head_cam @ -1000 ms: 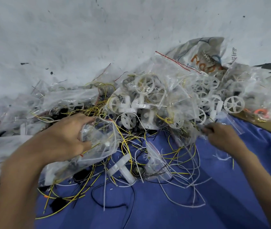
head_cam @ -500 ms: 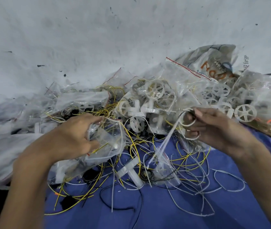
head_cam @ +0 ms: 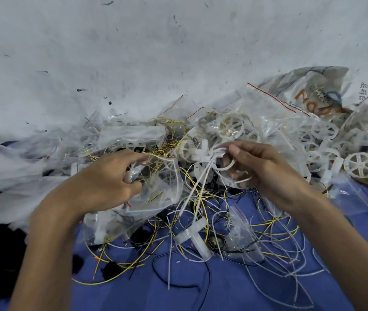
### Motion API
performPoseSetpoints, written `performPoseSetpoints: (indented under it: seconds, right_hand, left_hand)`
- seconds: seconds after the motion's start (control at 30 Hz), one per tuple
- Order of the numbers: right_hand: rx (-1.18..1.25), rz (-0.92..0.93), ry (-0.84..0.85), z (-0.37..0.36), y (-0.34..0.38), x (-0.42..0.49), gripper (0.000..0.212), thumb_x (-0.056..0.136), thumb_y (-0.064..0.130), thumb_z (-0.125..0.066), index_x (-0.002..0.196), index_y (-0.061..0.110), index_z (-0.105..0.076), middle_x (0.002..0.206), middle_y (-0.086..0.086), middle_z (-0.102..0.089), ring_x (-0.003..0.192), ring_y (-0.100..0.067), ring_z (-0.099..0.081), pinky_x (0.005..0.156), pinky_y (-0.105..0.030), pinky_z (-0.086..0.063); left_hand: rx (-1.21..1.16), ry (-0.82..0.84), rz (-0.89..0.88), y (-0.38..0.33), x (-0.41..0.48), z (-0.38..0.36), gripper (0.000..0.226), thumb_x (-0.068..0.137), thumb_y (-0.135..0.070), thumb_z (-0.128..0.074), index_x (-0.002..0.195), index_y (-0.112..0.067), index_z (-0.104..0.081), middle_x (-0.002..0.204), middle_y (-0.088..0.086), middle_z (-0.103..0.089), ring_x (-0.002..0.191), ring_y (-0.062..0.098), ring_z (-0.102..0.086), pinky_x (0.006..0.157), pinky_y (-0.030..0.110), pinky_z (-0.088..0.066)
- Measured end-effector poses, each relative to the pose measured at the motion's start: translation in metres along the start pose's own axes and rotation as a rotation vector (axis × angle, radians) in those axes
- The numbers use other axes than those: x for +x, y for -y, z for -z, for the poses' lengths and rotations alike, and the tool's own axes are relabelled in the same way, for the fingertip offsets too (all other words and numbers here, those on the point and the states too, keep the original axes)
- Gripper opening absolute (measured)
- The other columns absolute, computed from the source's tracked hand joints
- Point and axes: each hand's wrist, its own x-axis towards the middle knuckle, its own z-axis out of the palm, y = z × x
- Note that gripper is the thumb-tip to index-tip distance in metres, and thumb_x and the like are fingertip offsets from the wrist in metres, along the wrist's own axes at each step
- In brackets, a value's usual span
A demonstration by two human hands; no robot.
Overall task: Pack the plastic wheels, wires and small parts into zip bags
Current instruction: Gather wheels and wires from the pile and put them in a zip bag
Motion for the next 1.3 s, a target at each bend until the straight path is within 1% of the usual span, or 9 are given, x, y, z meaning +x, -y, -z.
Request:
performPoseSetpoints:
  seconds: [0.33, 0.47, 0.73, 0.83, 0.93, 1.03, 1.1, 1.23, 1.3]
  right_hand:
    - [0.026, -0.008, 0.141, -0.022, -0.002, 0.016, 0.028, 0.084, 0.005, -0.057, 0.11, 0.013, -0.064, 0.095, 0.001, -0.071, 0.079, -0.008, -0.067, 0.062, -0.02, -0.053]
    - [-0.073, 0.028, 0.097, -0.042, -0.004, 0.025, 0.022, 0.089, 0.004, -0.056, 0.108, 0.012, -0.064, 0.084, -0.001, -0.073, 0.074, -0.008, -0.068, 0.057, -0.017, -0.052]
    - [-0.895, 0.075, 0.309, -0.096, -0.016, 0.05, 0.012, 0.087, 0.011, -0.058, 0.08, 0.009, -0.067, 0.077, -0.005, -0.068, 0.068, -0.018, -0.065, 0.06, -0.025, -0.051]
    - [-1.055, 0.022, 0.379, -0.122, -0.033, 0.062, 0.024, 0.085, 0.004, -0.054, 0.062, 0.009, -0.048, 0.076, -0.008, -0.056, 0.076, -0.019, -0.053, 0.066, -0.025, -0.039]
    - [-1.173, -0.106, 0.468, -0.129, -0.046, 0.07, 0.029, 0.093, 0.008, -0.044, 0.064, 0.009, -0.041, 0.077, -0.007, -0.047, 0.072, -0.021, -0.05, 0.061, -0.026, -0.039]
    - [-1.091, -0.178, 0.515, -0.121, -0.038, 0.08, 0.026, 0.096, 0.01, -0.037, 0.089, -0.005, -0.057, 0.083, -0.012, -0.051, 0.083, -0.022, -0.05, 0.073, -0.027, -0.046]
    - [-0.965, -0.097, 0.574, -0.118, -0.034, 0.083, 0.023, 0.092, 0.008, -0.043, 0.084, -0.008, -0.057, 0.076, -0.011, -0.05, 0.078, -0.02, -0.048, 0.075, -0.031, -0.043]
    - [-1.014, 0.006, 0.734, -0.116, -0.034, 0.075, 0.028, 0.094, 0.008, -0.045, 0.068, 0.018, -0.046, 0.064, 0.01, -0.041, 0.061, -0.007, -0.038, 0.059, -0.016, -0.033]
    - [-1.061, 0.067, 0.724, -0.107, -0.028, 0.074, 0.034, 0.094, 0.009, -0.048, 0.068, 0.03, -0.048, 0.069, 0.017, -0.048, 0.062, -0.002, -0.045, 0.061, -0.015, -0.036]
  left_hand:
    - [-0.024, 0.033, -0.057, -0.004, -0.003, -0.001, 0.049, 0.086, -0.015, -0.059, 0.133, -0.023, -0.049, 0.062, -0.02, -0.043, 0.049, -0.012, -0.047, 0.052, 0.005, -0.035]
    - [-0.022, 0.047, -0.055, -0.002, -0.003, 0.0, 0.052, 0.085, -0.011, -0.059, 0.134, -0.023, -0.049, 0.054, -0.028, -0.048, 0.048, -0.013, -0.047, 0.052, 0.005, -0.035]
    - [0.05, 0.072, -0.176, -0.013, 0.0, -0.006, 0.046, 0.075, -0.005, -0.064, 0.12, -0.013, -0.057, 0.067, -0.013, -0.051, 0.057, -0.012, -0.05, 0.053, 0.006, -0.035]
    - [0.054, 0.024, -0.183, -0.013, 0.002, -0.007, 0.051, 0.075, -0.003, -0.064, 0.124, -0.014, -0.055, 0.07, -0.013, -0.047, 0.062, -0.018, -0.049, 0.055, 0.004, -0.035]
    - [0.034, 0.048, -0.137, -0.01, -0.001, -0.008, 0.06, 0.079, -0.009, -0.063, 0.136, -0.02, -0.047, 0.08, -0.013, -0.053, 0.081, -0.016, -0.05, 0.062, 0.019, -0.04]
    - [0.004, 0.082, -0.126, -0.01, 0.0, -0.008, 0.06, 0.079, -0.007, -0.062, 0.135, -0.023, -0.047, 0.067, -0.009, -0.057, 0.053, -0.013, -0.053, 0.048, 0.011, -0.036]
    - [0.035, 0.024, -0.146, -0.008, 0.003, -0.005, 0.057, 0.077, -0.007, -0.062, 0.131, -0.023, -0.051, 0.08, -0.016, -0.055, 0.054, -0.02, -0.047, 0.052, 0.003, -0.035]
    - [0.009, -0.027, -0.108, -0.005, 0.003, -0.005, 0.054, 0.078, -0.009, -0.065, 0.129, -0.022, -0.054, 0.07, -0.017, -0.049, 0.05, -0.013, -0.048, 0.049, 0.004, -0.034]
    - [0.011, -0.006, -0.102, -0.005, 0.002, -0.006, 0.053, 0.079, -0.01, -0.066, 0.129, -0.023, -0.053, 0.084, -0.013, -0.058, 0.048, -0.009, -0.049, 0.048, 0.007, -0.034]
